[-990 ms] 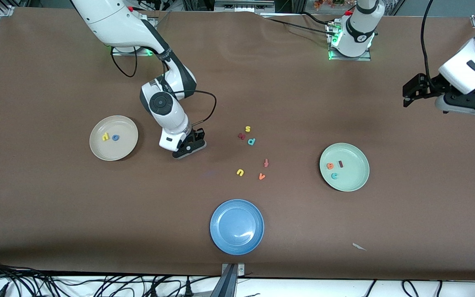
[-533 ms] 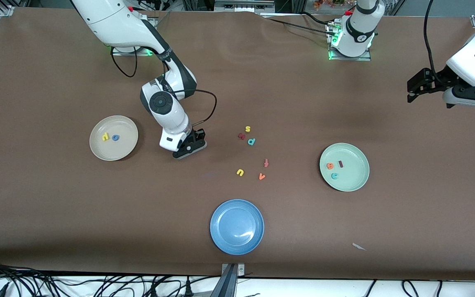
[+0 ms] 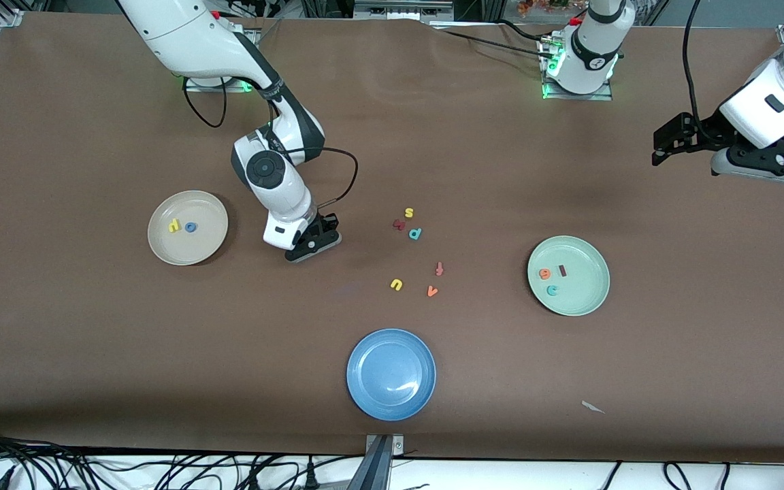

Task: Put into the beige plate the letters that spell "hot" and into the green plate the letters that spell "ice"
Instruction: 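Lift the orange f and carry it toward the beige plate with the right gripper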

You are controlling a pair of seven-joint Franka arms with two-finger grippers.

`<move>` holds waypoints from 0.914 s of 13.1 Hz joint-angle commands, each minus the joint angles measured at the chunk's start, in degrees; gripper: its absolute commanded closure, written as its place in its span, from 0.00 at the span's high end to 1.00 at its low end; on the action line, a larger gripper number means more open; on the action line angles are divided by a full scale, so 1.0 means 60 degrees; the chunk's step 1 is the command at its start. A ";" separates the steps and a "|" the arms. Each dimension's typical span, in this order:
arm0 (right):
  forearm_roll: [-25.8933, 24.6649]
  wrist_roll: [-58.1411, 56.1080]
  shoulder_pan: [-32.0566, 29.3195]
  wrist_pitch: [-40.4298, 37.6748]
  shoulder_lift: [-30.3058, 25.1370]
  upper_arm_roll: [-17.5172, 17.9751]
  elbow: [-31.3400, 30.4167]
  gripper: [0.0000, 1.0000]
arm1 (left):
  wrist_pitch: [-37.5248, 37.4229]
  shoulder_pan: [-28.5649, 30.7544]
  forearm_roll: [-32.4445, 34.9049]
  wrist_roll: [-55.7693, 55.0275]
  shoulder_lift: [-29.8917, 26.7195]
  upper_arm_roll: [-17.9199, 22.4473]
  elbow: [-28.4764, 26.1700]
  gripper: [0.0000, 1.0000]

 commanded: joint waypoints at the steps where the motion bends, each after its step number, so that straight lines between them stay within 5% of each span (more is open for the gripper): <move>1: -0.0062 0.0272 -0.0073 -0.0259 -0.0267 -0.0236 0.0125 0.16 | -0.0187 -0.0002 -0.0063 -0.0170 -0.0098 -0.0024 0.0025 1.00; 8: -0.0033 0.0332 -0.0073 -0.3976 -0.2215 -0.2095 0.0037 0.16 | -0.0246 0.0101 0.0201 -0.0155 -0.0054 0.0093 0.0361 1.00; 12: -0.0033 0.0084 -0.0073 -0.4348 -0.2656 -0.3253 -0.0912 0.16 | -0.0581 0.0086 0.0186 -0.0170 -0.0068 0.0020 0.0478 1.00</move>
